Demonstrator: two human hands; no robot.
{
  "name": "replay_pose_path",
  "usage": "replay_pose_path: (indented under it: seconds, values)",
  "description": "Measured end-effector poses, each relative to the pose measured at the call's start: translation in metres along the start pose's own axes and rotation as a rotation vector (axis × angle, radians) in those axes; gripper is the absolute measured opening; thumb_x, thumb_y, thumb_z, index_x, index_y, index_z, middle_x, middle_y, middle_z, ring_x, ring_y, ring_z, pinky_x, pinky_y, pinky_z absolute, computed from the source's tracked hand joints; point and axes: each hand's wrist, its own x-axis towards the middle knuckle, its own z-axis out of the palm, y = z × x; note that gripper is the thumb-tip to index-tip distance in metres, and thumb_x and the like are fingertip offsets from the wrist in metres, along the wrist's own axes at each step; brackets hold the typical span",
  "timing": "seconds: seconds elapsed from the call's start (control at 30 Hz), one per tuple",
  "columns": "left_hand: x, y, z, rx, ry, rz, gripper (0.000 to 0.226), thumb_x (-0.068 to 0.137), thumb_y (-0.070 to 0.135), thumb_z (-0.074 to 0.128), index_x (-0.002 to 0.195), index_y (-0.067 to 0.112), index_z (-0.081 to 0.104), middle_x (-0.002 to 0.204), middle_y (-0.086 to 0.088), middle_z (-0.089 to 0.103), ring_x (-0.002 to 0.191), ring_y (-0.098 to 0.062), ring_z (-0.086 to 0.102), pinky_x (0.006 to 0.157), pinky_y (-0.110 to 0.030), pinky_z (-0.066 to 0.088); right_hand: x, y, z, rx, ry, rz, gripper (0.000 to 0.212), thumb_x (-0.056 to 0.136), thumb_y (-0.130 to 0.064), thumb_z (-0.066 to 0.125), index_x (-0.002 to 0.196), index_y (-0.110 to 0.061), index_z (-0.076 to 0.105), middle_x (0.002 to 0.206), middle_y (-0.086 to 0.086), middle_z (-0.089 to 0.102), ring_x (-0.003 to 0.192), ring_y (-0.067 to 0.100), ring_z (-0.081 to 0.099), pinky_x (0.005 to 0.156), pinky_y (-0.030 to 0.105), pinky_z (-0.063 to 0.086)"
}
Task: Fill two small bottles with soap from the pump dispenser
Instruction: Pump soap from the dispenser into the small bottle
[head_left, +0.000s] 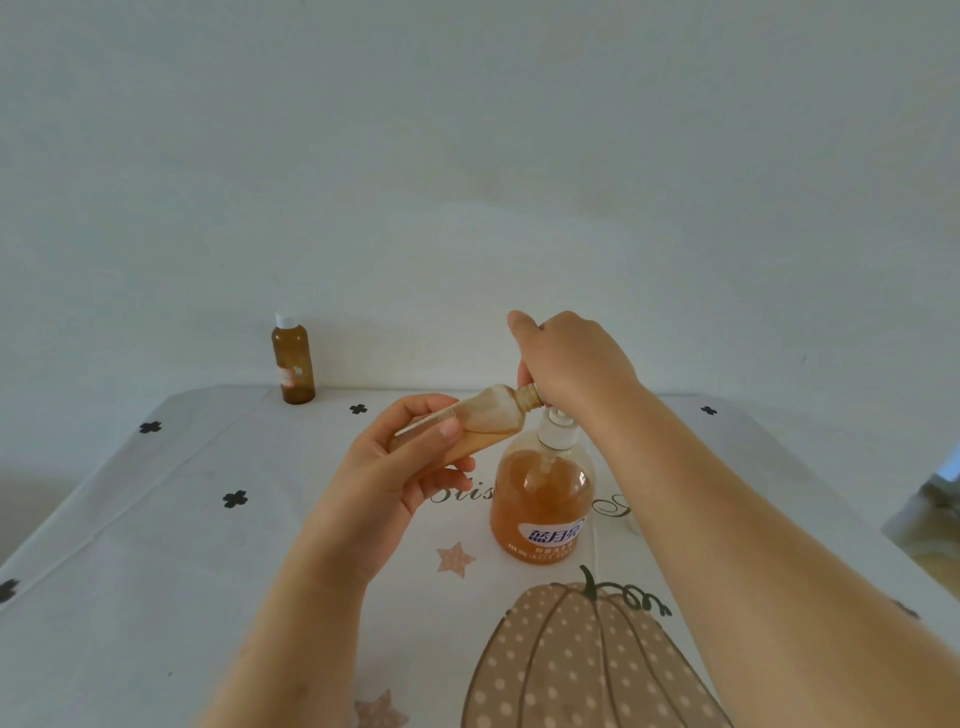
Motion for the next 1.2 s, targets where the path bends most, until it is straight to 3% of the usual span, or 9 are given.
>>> replay_pose_path:
  seconds: [0.2,0.5,0.87,1.2]
  values:
    - [0.003,-0.001,-0.002,0.008,0.022,-0.017,0.022,0.08,0.014,0.078,0.099,0.011,0.069,0.091,-0.011,0.071,0.071,-0.022,0.067,0.062,-0.027,0.057,-0.001,0.008,0.013,0.015,0.057,-0.015,0.065,0.105,-0.049,0.027,0.087,-0.005,0.072,0.077,0.008,0.07,0.072,0.025,0.064,0.071,0.034,0.052]
    - [0.003,-0.002,-0.003,0.019,0.003,-0.022,0.026,0.077,0.017,0.071,0.102,0.01,0.068,0.091,-0.011,0.071,0.073,-0.023,0.068,0.063,-0.028,0.057,-0.001,0.008,0.012,0.03,0.044,0.008,0.063,0.105,-0.049,0.029,0.088,-0.006,0.072,0.074,0.007,0.066,0.072,0.027,0.063,0.07,0.034,0.05]
    - [0.0,0.001,0.0,0.001,0.004,-0.015,0.025,0.076,0.02,0.072,0.1,0.015,0.07,0.096,-0.011,0.073,0.077,-0.024,0.069,0.065,-0.027,0.057,0.0,-0.001,-0.003,-0.017,-0.01,-0.001,0.064,0.106,-0.047,0.027,0.089,-0.004,0.072,0.062,0.006,0.063,0.056,0.022,0.058,0.067,0.032,0.05]
    - [0.001,-0.001,0.0,-0.011,0.007,-0.001,0.022,0.076,0.02,0.071,0.098,0.017,0.071,0.095,-0.011,0.073,0.076,-0.023,0.069,0.064,-0.027,0.057,0.001,0.001,0.001,-0.008,0.004,-0.003,0.064,0.104,-0.049,0.028,0.088,-0.006,0.073,0.07,0.007,0.069,0.065,0.024,0.062,0.071,0.035,0.053]
